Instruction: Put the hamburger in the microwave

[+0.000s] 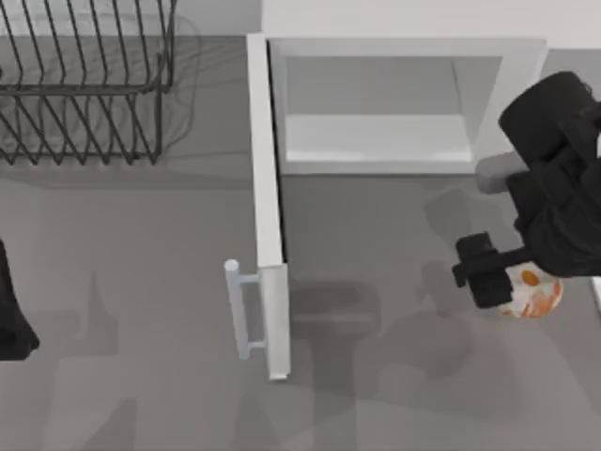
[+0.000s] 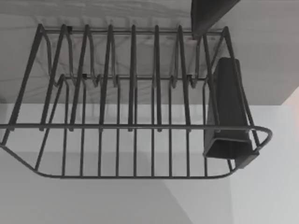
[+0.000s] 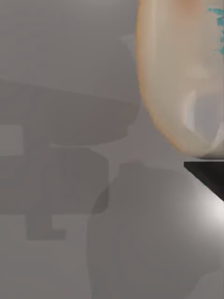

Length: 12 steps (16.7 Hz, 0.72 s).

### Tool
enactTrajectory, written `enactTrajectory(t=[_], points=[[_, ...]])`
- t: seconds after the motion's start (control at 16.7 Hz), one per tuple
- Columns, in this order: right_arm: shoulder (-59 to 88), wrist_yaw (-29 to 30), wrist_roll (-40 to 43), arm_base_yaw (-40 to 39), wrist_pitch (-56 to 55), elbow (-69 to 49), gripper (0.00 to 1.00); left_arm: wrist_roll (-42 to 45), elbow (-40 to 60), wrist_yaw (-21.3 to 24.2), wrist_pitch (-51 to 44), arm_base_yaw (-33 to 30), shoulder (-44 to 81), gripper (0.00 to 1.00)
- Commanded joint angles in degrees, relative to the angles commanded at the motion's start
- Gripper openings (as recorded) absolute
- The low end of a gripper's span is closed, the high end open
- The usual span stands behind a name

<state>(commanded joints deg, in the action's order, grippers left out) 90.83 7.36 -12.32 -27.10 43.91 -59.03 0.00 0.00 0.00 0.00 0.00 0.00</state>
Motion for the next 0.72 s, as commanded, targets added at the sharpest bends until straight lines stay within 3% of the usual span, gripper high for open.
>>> enactTrajectory(t=[0.72], points=[[34.27, 19.11, 0.21, -3.93, -62.53, -12.99, 0.00, 0.00, 0.00, 0.00, 0.00, 0.00, 0.00, 1.00]])
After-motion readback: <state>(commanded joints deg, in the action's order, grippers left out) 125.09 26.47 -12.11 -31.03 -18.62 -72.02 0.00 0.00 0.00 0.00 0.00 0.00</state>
